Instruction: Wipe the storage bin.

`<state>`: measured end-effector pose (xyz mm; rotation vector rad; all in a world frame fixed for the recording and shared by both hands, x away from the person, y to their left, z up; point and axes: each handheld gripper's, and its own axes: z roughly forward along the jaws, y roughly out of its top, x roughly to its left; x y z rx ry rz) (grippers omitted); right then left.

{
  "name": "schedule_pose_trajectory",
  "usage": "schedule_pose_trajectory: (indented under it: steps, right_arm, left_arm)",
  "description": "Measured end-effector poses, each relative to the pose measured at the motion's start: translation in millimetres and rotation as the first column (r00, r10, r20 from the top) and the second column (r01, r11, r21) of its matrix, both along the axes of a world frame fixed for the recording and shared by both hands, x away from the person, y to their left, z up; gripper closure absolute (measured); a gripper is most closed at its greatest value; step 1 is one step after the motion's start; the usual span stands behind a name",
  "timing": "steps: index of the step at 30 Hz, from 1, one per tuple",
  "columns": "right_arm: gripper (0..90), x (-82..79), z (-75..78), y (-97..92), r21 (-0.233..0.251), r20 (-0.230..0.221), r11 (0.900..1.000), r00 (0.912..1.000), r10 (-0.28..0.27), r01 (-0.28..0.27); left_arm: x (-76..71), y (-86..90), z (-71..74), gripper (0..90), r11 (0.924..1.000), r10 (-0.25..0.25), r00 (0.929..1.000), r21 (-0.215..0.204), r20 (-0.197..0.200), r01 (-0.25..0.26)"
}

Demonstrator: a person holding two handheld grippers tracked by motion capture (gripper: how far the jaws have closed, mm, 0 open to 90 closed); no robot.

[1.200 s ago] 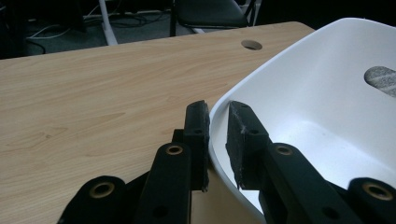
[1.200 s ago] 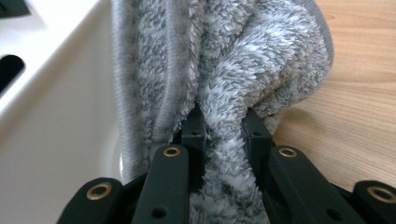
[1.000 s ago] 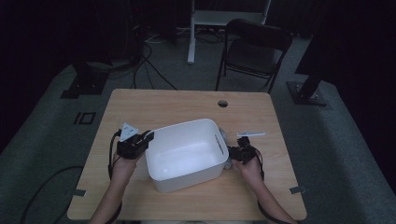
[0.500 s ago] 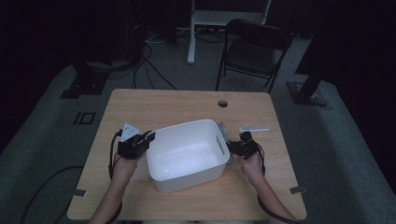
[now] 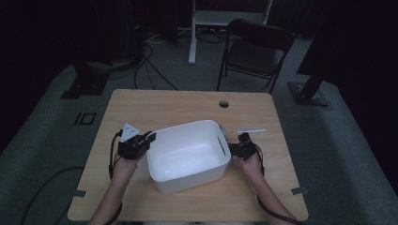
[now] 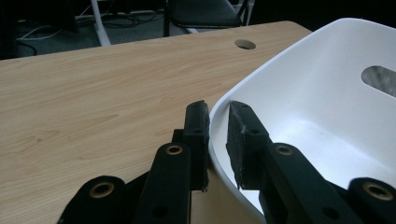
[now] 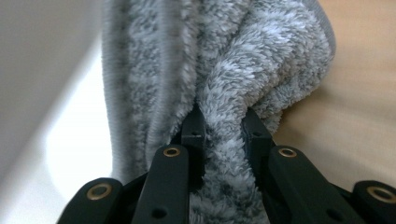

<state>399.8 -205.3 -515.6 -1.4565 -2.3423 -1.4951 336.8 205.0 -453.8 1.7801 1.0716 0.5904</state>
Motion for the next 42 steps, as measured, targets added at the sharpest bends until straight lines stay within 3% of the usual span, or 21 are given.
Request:
schedule_pose_trajectory:
  steps: [3,6,8,14,19,22,25,28,32,35,38,42]
  right_arm:
    - [76.2,2.6,16.3,-3.8,0.07,0.047,0.9975,0.9989,-0.002,-0.001]
    - [76.3,1.4,20.0,0.9,0.048,0.07,0.9989,0.9975,-0.005,0.002]
    - [76.2,2.5,16.1,0.3,0.055,0.063,0.9985,0.998,-0.005,0.002]
    - [76.4,6.5,6.1,5.5,0.01,0.042,0.9999,0.9991,-0.007,0.006]
    - [76.4,13.7,-12.5,8.6,-0.033,-0.02,0.9995,0.9998,-0.002,0.001]
    - [76.3,16.3,-22.3,6.2,-0.009,-0.055,0.9999,0.9985,0.004,-0.004]
    - [76.2,17.0,-13.6,6.4,-0.03,-0.033,0.9995,0.9994,0.011,-0.012]
    - [76.1,18.9,3.9,0.1,0.051,0.006,0.9987,1.0,0.008,-0.008]
    - [76.0,18.9,32.2,-5.8,0.141,0.08,0.9899,0.9968,0.003,-0.015]
    - [76.1,20.6,38.6,-2.6,0.099,0.101,0.9948,0.9948,0.013,-0.023]
    - [76.2,23.3,37.4,-1.7,0.094,0.094,0.9949,0.9951,0.029,-0.038]
    - [76.4,26.5,30.3,3.6,0.045,0.081,0.9985,0.9963,0.027,-0.03]
  left_arm:
    - [0.6,-1.1,0.0,78.2,1.0,-0.003,1.0,0.002,0.002,0.003]
    - [0.3,-2.6,0.1,78.2,0.9999,0.009,1.0,0.005,0.003,-0.009]
    - [0.3,-2.6,0.1,78.2,0.9999,0.01,0.9999,0.005,0.003,-0.01]
    - [0.2,-3.3,0.2,78.1,0.9999,0.016,0.9999,0.005,0.002,-0.016]
    - [0.0,-3.3,0.1,78.1,0.9999,0.016,0.9999,0.005,0.003,-0.016]
    - [0.2,-2.8,0.0,78.1,0.9999,0.012,0.9999,0.003,0.003,-0.012]
    - [0.4,-1.8,-0.1,78.1,1.0,0.003,1.0,0.001,0.002,-0.003]
    - [0.5,-2.0,-0.1,78.1,1.0,0.0,1.0,0.002,0.002,0.0]
    - [-0.1,-4.6,0.4,78.1,0.9999,0.007,1.0,0.01,0.0,-0.007]
    - [-0.4,-6.6,0.7,78.1,0.9997,0.018,0.9998,0.016,0.001,-0.018]
    - [-0.3,-6.7,0.7,78.1,0.9997,0.02,0.9998,0.016,0.0,-0.02]
    - [-0.4,-7.1,0.6,78.1,0.9996,0.023,0.9997,0.013,0.0,-0.023]
